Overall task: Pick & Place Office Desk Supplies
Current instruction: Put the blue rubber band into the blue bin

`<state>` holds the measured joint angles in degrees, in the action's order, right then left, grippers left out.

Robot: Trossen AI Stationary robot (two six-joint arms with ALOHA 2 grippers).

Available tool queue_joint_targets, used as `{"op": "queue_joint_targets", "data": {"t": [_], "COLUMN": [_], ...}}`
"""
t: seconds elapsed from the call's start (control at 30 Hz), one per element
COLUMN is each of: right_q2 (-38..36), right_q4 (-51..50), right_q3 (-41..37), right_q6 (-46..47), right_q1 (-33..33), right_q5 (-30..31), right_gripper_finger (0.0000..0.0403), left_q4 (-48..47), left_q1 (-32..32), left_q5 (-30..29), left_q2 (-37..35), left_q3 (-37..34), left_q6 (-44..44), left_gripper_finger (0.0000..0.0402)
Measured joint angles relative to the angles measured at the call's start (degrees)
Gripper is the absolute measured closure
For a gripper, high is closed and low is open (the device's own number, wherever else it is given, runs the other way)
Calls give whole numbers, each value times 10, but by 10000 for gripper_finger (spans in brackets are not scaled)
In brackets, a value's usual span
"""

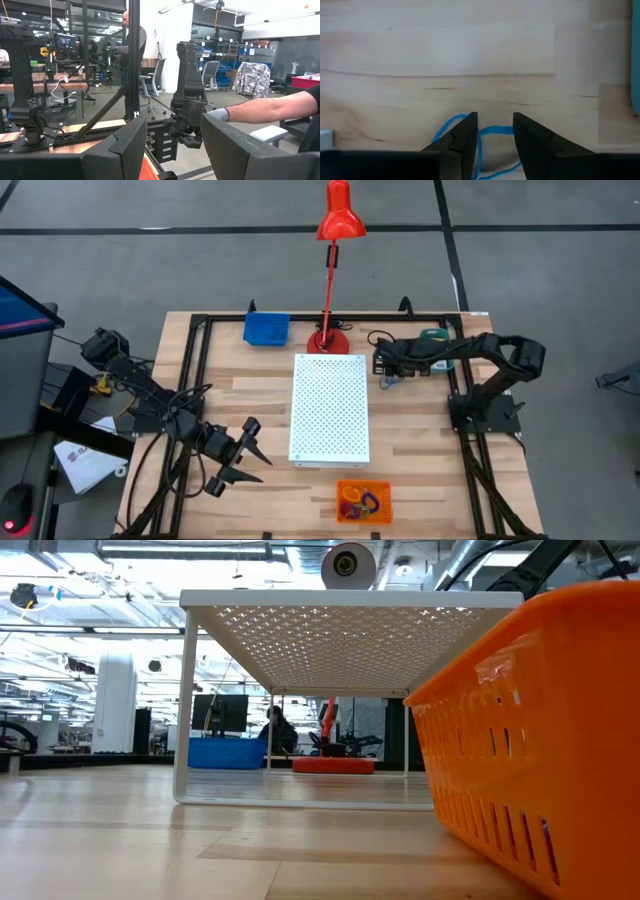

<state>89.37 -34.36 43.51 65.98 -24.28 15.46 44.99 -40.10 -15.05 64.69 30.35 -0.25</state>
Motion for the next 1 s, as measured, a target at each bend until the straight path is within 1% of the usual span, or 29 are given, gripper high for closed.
{"op": "queue_joint_targets", "data": {"t": [0.2,0.43,0.5,0.6,0.67,0.8,1.0], "right_q2": [0,-5,-8,-9,-11,-25,-28], "right_q4": [-21,21,40,42,42,40,29], "right_q3": [-1,-57,-73,-77,-78,-79,-79], "right_q6": [0,15,18,20,22,22,28], "right_q1": [6,15,21,34,44,64,89], "right_q5": [0,7,22,28,35,30,31], "right_gripper_finger": [275,271,271,275,283,307,360], "left_q4": [0,-3,-4,-4,-4,-5,-4], "left_q1": [0,0,0,0,0,0,0], "left_q5": [0,0,0,0,0,-10,-13], "left_q2": [0,0,0,0,0,0,0], "left_q3": [0,0,0,0,0,0,0], "left_q6": [0,0,0,0,0,0,0], "left_gripper_finger": [220,220,220,220,220,220,220]}}
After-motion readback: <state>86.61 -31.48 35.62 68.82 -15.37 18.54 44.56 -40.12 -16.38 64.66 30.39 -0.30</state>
